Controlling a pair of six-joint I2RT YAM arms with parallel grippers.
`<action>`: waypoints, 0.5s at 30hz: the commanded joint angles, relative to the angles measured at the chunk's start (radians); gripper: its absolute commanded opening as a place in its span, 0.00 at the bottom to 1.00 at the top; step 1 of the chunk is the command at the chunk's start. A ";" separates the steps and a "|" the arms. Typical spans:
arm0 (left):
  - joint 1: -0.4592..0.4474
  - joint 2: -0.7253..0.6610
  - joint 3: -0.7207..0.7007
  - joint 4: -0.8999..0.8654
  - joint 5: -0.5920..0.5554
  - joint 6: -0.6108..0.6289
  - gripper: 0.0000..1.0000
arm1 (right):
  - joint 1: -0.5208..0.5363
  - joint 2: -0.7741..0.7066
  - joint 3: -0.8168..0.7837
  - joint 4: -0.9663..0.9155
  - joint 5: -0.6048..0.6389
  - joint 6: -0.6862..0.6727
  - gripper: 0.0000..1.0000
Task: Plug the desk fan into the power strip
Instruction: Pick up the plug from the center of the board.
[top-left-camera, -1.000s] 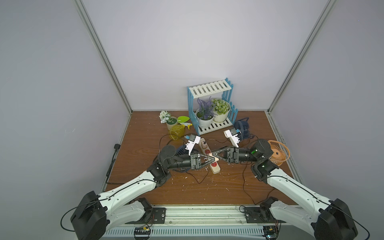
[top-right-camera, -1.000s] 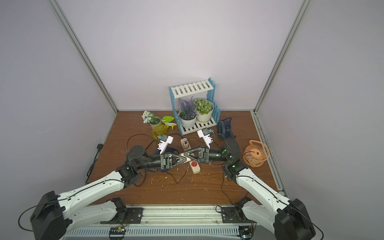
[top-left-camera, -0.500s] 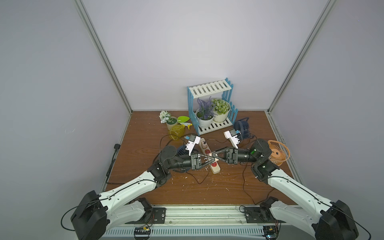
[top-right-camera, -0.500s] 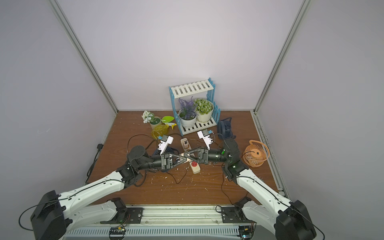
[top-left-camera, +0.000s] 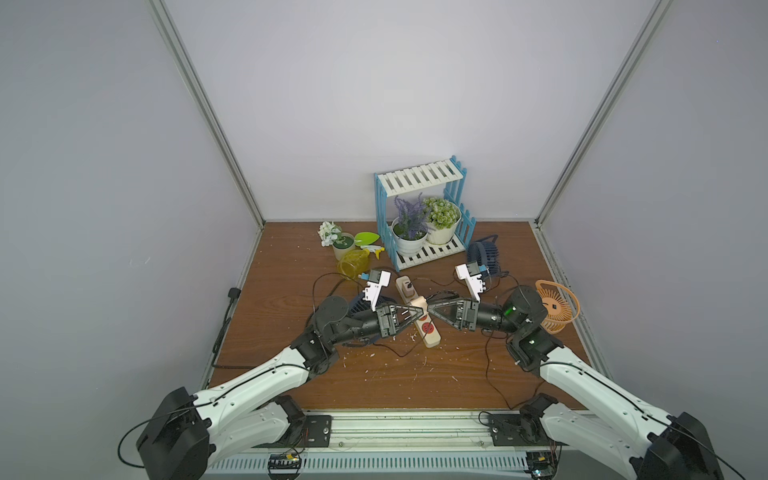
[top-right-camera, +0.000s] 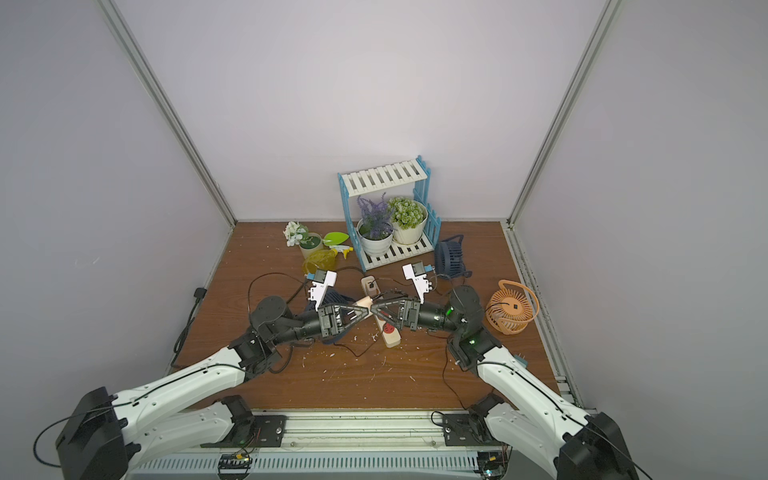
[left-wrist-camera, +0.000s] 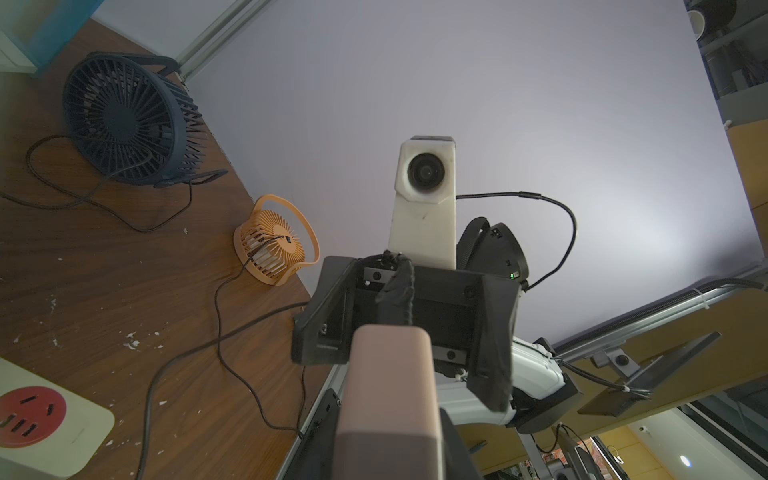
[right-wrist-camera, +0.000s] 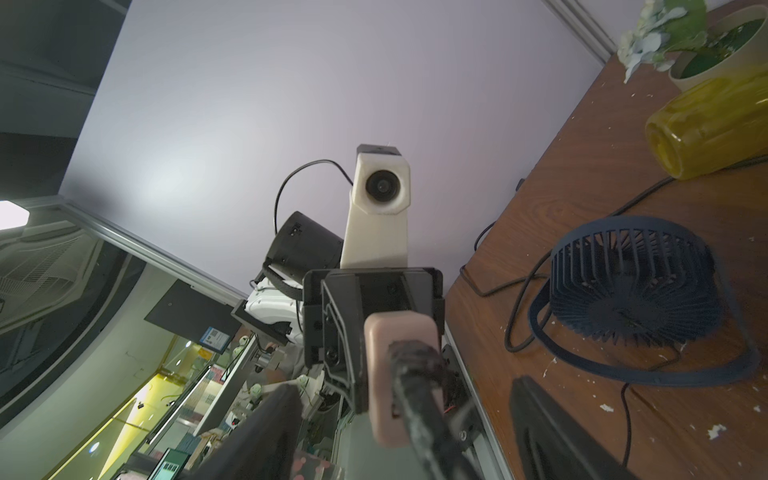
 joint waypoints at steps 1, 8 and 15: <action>0.010 -0.001 0.007 0.040 0.000 0.012 0.00 | 0.011 -0.016 -0.017 0.109 0.078 0.055 0.67; 0.009 0.032 0.010 0.115 0.056 -0.032 0.00 | 0.034 0.013 -0.001 0.167 0.062 0.087 0.57; 0.010 0.051 0.019 0.135 0.086 -0.044 0.00 | 0.065 0.054 0.026 0.181 0.043 0.083 0.46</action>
